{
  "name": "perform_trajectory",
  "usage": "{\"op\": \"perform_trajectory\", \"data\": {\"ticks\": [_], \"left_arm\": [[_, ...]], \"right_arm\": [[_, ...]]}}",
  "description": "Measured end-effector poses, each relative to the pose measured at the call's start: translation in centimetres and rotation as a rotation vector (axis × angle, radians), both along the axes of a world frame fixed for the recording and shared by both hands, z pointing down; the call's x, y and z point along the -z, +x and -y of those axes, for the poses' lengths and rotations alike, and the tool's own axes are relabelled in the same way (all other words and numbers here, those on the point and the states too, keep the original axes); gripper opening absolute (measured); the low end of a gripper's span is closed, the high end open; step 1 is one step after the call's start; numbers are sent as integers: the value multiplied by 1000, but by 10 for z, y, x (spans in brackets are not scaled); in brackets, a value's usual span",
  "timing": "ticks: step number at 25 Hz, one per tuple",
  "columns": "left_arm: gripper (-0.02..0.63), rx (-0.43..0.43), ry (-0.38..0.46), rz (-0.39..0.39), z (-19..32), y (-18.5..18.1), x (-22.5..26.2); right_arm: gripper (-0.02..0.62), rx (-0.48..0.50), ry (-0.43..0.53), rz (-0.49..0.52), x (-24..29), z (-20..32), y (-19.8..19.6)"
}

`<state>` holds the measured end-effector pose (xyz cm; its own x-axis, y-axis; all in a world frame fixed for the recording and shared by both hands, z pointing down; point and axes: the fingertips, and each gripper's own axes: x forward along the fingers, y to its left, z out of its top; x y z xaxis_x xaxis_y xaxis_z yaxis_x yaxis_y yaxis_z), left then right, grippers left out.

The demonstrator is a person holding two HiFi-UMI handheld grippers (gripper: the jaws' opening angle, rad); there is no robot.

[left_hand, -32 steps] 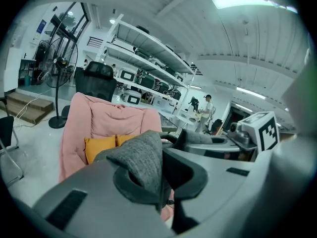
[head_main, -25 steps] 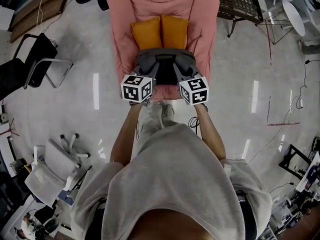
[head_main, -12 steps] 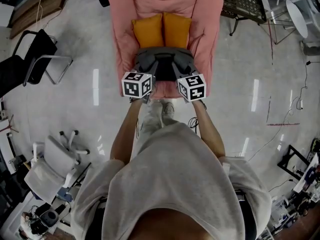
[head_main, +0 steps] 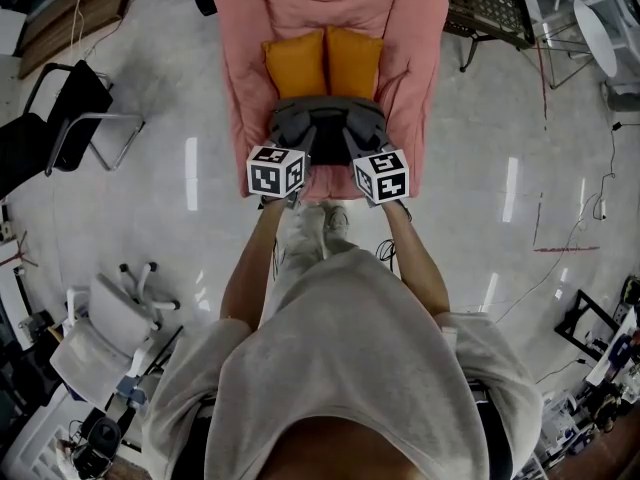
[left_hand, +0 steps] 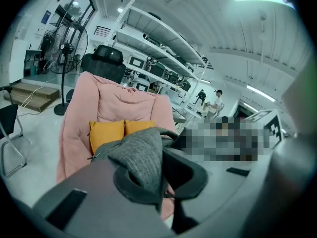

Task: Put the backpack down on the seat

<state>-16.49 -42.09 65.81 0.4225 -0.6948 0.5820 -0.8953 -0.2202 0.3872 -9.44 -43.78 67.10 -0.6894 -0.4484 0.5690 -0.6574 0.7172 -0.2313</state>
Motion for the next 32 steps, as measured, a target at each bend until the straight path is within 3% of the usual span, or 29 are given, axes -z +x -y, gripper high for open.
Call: {"op": "perform_trajectory", "data": {"ticks": [32], "left_arm": [[29,-41,-51,-14,113,-33,-53]], "right_arm": [[29,-5,-45,-32,-53,114,-39]]}}
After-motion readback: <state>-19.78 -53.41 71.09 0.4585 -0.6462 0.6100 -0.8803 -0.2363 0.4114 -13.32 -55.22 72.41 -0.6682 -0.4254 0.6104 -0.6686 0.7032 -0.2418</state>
